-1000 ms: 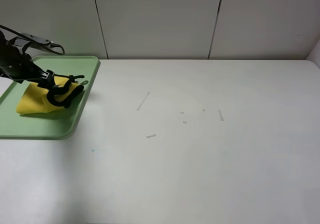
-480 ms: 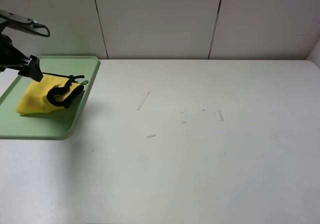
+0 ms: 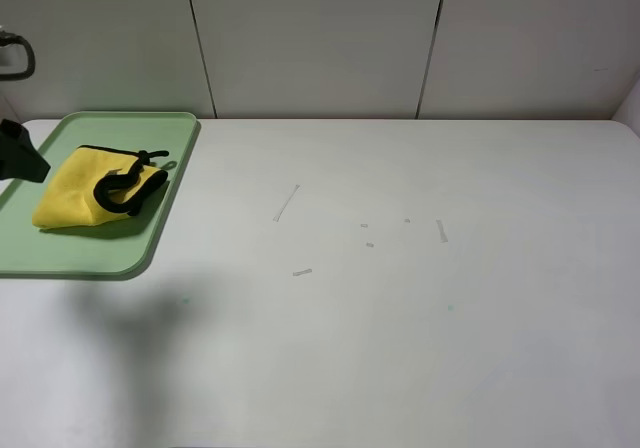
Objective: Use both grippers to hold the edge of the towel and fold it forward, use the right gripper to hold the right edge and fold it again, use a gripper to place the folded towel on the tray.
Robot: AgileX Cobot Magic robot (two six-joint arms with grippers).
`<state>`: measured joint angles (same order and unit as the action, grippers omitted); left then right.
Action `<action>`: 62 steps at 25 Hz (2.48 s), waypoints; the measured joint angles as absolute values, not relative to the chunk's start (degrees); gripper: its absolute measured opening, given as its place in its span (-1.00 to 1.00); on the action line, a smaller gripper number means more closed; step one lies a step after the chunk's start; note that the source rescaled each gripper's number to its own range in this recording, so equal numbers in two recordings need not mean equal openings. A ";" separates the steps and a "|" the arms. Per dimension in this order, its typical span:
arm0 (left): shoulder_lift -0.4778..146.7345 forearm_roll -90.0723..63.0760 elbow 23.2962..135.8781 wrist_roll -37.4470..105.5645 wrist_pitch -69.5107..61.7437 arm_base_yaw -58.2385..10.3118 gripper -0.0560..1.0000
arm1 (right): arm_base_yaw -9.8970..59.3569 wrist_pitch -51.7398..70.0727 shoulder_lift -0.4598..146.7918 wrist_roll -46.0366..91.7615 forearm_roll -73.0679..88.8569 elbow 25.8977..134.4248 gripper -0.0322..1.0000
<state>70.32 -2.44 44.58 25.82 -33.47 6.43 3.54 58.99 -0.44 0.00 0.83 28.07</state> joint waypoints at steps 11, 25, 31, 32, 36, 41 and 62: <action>47.07 -2.38 33.41 25.40 -50.14 6.43 1.00 | 3.54 58.99 -0.44 0.00 0.83 28.07 1.00; 22.32 -12.71 29.79 9.64 -62.99 6.43 1.00 | 3.54 58.99 -0.44 0.00 0.87 28.07 1.00; 19.12 -13.77 29.52 11.58 -63.00 6.43 1.00 | 3.54 58.99 -0.44 0.00 0.87 28.07 1.00; 18.51 -13.83 29.00 13.31 -62.31 6.43 1.00 | 3.54 58.99 -0.44 0.00 0.87 28.07 1.00; 14.61 -14.07 28.51 15.83 -61.64 6.43 1.00 | 3.54 58.99 -0.44 0.00 0.87 28.07 1.00; 5.26 -14.31 28.45 16.35 -61.64 6.43 1.00 | 3.54 58.99 -0.44 0.00 0.87 28.07 1.00; -0.16 -15.61 28.45 18.45 -61.85 -5.44 1.00 | 3.54 58.99 -0.44 0.00 0.99 28.07 1.00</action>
